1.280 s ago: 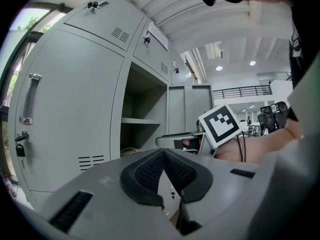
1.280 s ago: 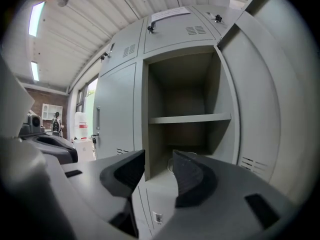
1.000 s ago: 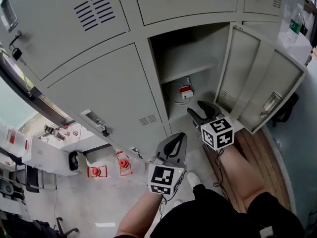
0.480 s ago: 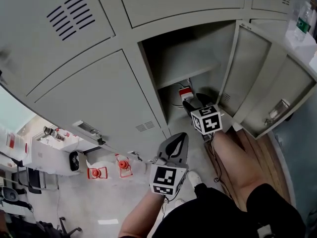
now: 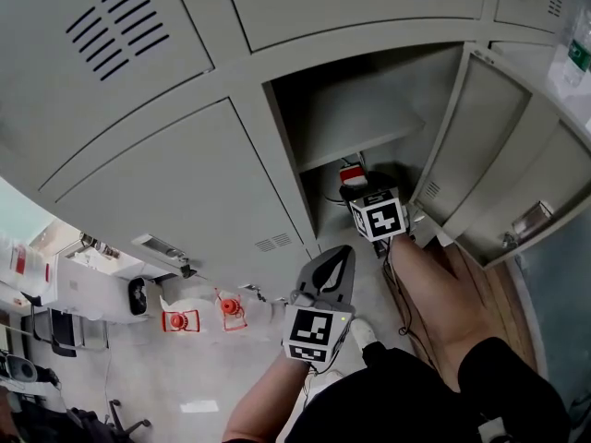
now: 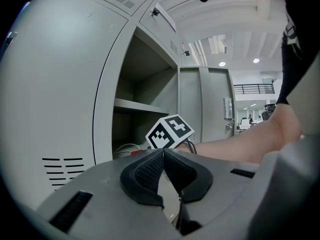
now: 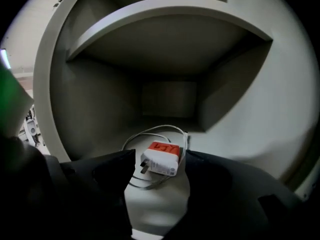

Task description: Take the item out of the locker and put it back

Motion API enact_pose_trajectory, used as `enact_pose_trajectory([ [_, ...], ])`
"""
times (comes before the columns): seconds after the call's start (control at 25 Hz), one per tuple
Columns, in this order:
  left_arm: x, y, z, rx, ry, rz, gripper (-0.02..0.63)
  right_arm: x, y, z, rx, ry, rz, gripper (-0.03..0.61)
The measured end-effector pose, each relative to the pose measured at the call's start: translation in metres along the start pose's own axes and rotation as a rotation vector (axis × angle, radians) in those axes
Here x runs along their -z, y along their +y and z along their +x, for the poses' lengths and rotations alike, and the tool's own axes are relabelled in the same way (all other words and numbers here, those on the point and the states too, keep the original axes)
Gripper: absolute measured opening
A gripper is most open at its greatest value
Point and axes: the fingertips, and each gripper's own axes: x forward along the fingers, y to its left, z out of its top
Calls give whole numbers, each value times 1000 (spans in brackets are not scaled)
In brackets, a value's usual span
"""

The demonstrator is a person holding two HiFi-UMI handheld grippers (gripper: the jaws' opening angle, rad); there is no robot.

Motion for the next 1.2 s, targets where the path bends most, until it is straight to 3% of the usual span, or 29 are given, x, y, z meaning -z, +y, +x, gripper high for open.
enact_pose_trajectory([
  [0.56, 1, 5, 8, 18, 3, -11, 15, 4, -2, 28, 44, 122, -23, 367],
  [0.72, 1, 8, 9, 19, 4, -11, 15, 9, -3, 32, 73, 163, -75, 367],
  [1.2, -2, 6, 13, 36, 3, -2, 15, 9, 1, 32, 67, 135, -142, 347],
])
